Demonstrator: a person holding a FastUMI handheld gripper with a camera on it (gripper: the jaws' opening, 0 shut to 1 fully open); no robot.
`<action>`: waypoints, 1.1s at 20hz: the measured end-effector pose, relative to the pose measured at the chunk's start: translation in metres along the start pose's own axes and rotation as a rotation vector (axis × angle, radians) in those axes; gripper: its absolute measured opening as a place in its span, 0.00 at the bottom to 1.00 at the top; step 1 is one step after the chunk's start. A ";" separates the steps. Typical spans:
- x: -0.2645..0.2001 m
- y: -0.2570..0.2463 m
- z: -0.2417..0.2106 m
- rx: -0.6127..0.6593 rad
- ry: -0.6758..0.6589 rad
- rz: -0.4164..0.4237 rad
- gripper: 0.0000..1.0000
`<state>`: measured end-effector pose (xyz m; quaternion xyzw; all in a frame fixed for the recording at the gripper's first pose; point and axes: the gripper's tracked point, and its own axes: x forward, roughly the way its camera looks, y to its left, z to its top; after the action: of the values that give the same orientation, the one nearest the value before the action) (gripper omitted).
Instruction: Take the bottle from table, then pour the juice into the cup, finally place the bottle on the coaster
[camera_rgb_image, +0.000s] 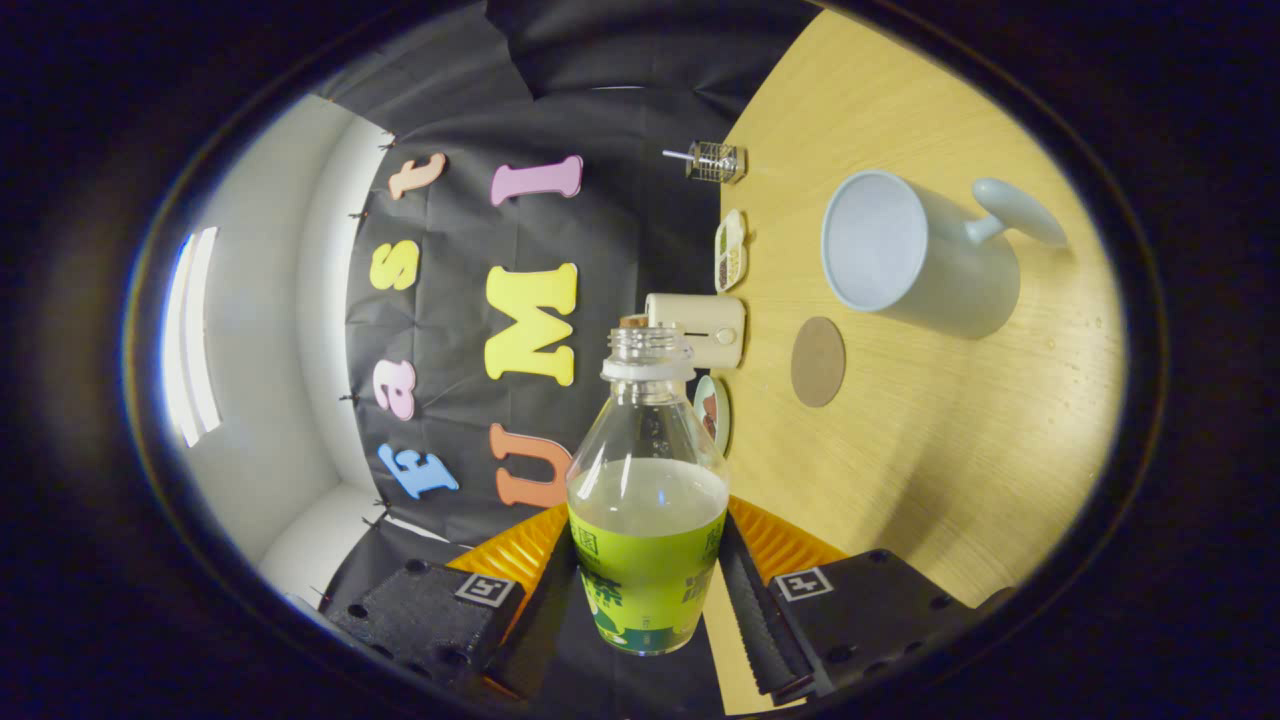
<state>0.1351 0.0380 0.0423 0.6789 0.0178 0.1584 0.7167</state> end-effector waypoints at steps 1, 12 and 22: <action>0.000 0.003 0.001 0.030 0.000 0.006 0.79; -0.001 0.025 0.016 0.241 -0.008 0.061 0.79; -0.008 0.031 0.026 0.305 -0.006 0.074 0.79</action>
<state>0.1271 0.0113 0.0733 0.7805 0.0143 0.1781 0.5991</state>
